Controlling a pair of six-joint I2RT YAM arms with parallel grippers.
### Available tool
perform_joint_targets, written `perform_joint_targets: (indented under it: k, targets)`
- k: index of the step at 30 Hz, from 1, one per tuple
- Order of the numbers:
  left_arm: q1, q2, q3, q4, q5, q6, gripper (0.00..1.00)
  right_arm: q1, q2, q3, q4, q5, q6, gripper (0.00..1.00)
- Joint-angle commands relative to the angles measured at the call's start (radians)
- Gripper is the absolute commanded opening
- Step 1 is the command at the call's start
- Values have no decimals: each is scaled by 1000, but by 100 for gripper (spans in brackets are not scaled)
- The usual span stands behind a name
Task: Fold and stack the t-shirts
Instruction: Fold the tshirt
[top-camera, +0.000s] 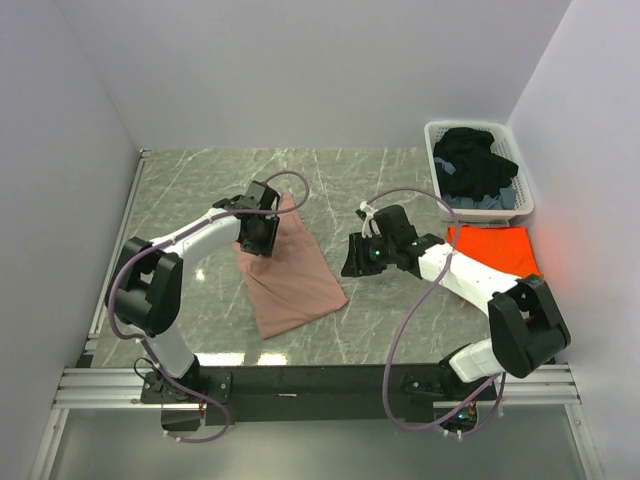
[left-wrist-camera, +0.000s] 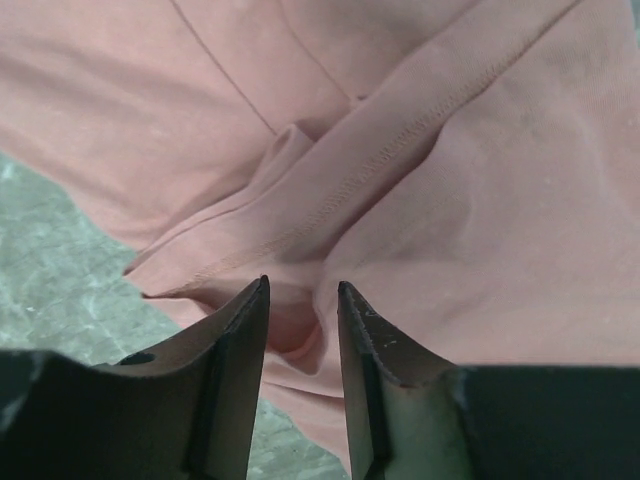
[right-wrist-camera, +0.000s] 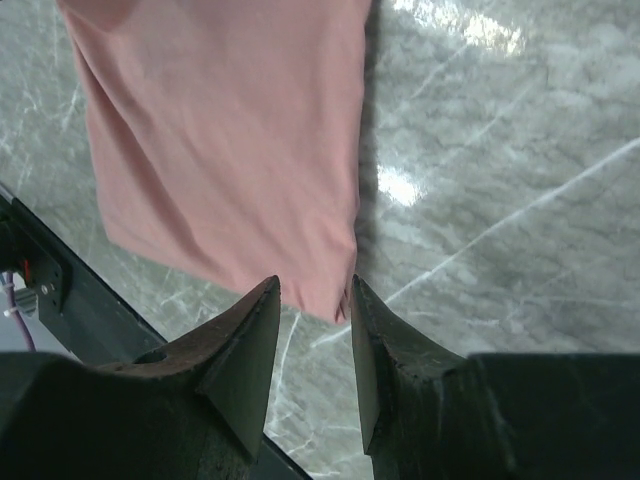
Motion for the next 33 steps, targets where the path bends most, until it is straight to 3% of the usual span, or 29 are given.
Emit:
perform_joint_targets:
  k: [1,6,12,26,33]
  targets:
    - [-6,13,40,-23,58,24,39,-3,-60,-18,11,14,-9,42]
    - [-6,41,39,-17,50,16,33,-4,-67,-33,17,7,-11,42]
    - [-6,53,53,1,32,29,1,-4,-67,-36,15,10,-15,42]
    - [-6,99,131,16,-51,84,2,-4,-48,-35,9,3,-18,42]
    - [-5,144,119,26,-102,49,21,-4,2,-41,54,-20,3,42]
